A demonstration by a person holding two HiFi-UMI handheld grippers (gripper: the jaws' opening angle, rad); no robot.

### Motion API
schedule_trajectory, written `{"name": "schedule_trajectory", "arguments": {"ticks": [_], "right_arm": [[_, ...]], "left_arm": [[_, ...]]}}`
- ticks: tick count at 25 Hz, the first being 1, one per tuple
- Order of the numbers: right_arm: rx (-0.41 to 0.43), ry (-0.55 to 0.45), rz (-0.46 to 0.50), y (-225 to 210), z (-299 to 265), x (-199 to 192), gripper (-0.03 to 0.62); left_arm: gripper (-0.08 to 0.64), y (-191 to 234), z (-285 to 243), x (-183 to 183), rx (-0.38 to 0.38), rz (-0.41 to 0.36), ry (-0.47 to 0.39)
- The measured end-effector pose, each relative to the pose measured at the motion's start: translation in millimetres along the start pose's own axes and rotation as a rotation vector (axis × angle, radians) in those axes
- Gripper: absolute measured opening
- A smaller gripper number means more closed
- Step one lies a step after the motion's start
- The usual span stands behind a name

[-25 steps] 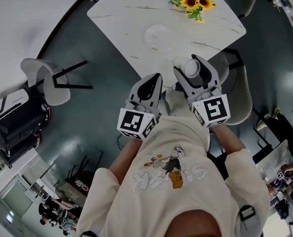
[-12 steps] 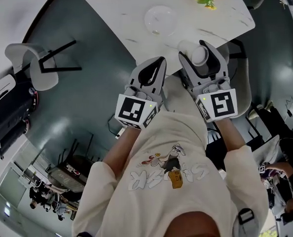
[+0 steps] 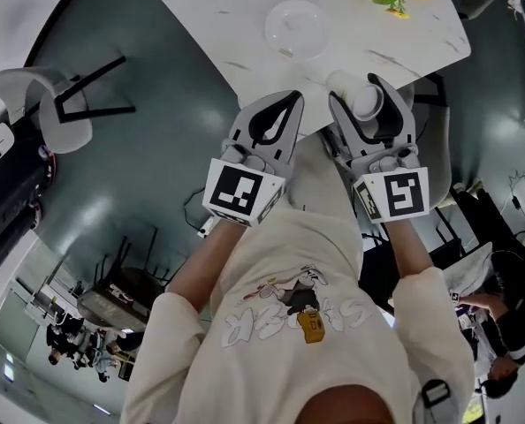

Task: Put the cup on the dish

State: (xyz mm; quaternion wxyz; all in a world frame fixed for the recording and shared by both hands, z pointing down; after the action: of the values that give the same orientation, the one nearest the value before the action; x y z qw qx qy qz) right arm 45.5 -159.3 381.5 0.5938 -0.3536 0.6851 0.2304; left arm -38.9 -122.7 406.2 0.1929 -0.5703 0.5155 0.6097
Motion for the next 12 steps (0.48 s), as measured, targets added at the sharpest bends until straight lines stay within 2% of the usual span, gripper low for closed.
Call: {"name": "schedule_trajectory", "arguments": {"ticks": [8, 12], "right_arm": [[0.006, 0.006, 0.021, 0.5, -22.5, -17.1, 0.272], [0.017, 0.02, 0.022, 0.8, -33.0, -31.9, 0.272]], "left_arm": [[0.002, 22.6, -14.3, -15.7, -0.02, -0.009, 0.023], [0.002, 31.6, -26.6, -17.0, -0.023, -0.036, 0.0]]}}
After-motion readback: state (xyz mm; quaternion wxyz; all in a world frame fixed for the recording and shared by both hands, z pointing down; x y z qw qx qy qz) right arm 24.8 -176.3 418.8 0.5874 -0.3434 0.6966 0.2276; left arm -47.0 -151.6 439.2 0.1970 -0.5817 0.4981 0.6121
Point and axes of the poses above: the fingertips, and each gripper's own axes: z backward along the fingers, y to its left, x out of its top, the point moved 1 cm from there along z, backward along the fingers, and after that the axes turned 10 degrees about -y, right-handed, at the moved point
